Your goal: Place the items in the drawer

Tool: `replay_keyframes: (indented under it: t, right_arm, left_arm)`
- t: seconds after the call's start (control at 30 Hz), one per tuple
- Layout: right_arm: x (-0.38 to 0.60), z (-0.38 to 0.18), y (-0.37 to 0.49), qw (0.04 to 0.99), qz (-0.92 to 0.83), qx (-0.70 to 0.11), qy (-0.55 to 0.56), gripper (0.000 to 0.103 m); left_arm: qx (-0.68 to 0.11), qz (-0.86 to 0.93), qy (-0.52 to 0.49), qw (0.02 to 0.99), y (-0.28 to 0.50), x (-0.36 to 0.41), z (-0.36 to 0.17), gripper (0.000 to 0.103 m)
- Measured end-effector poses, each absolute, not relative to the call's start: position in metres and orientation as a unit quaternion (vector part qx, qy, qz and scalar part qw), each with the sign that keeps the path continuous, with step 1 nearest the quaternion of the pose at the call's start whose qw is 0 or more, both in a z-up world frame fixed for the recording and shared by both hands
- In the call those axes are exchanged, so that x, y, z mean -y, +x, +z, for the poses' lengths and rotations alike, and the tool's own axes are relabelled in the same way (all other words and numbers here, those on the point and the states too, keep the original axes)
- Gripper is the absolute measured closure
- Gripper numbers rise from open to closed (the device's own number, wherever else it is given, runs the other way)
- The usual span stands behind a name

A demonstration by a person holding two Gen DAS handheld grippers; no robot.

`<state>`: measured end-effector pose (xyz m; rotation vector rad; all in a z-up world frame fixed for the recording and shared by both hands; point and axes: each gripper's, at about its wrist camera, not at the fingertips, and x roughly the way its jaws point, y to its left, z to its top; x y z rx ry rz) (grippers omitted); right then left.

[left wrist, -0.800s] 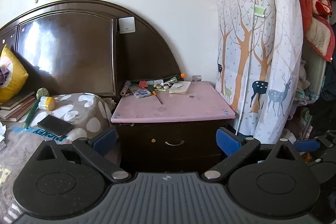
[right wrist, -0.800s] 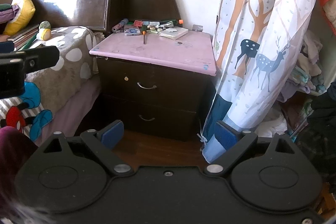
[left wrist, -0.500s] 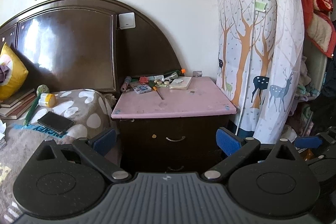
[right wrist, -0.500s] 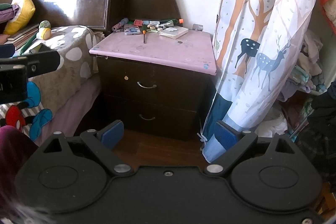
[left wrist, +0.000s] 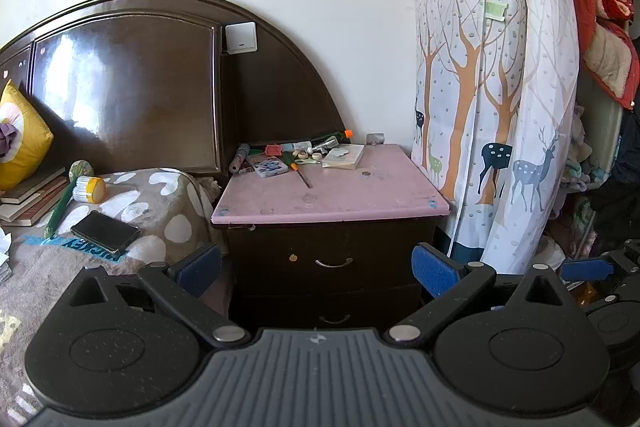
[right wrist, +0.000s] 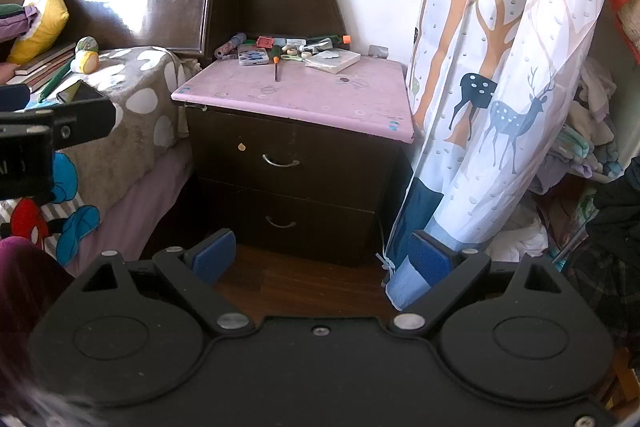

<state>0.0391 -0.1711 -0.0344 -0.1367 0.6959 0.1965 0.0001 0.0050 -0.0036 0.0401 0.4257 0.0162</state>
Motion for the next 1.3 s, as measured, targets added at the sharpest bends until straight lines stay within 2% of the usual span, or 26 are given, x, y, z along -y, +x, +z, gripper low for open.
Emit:
replay_keyframes:
  t: [0.97, 1.3]
  right_arm:
    - [0.167, -0.042, 0.046, 0.93, 0.096, -0.347, -0.073, 0.008]
    - [0.162, -0.052, 0.068, 0.924, 0.098, -0.359, -0.083, 0.008]
  left_arm:
    - [-0.224, 0.003, 0.024, 0.974, 0.008, -0.004, -0.012, 0.001]
    - [-0.235, -0.006, 0.035, 0.971, 0.041, -0.008, -0.021, 0.001]
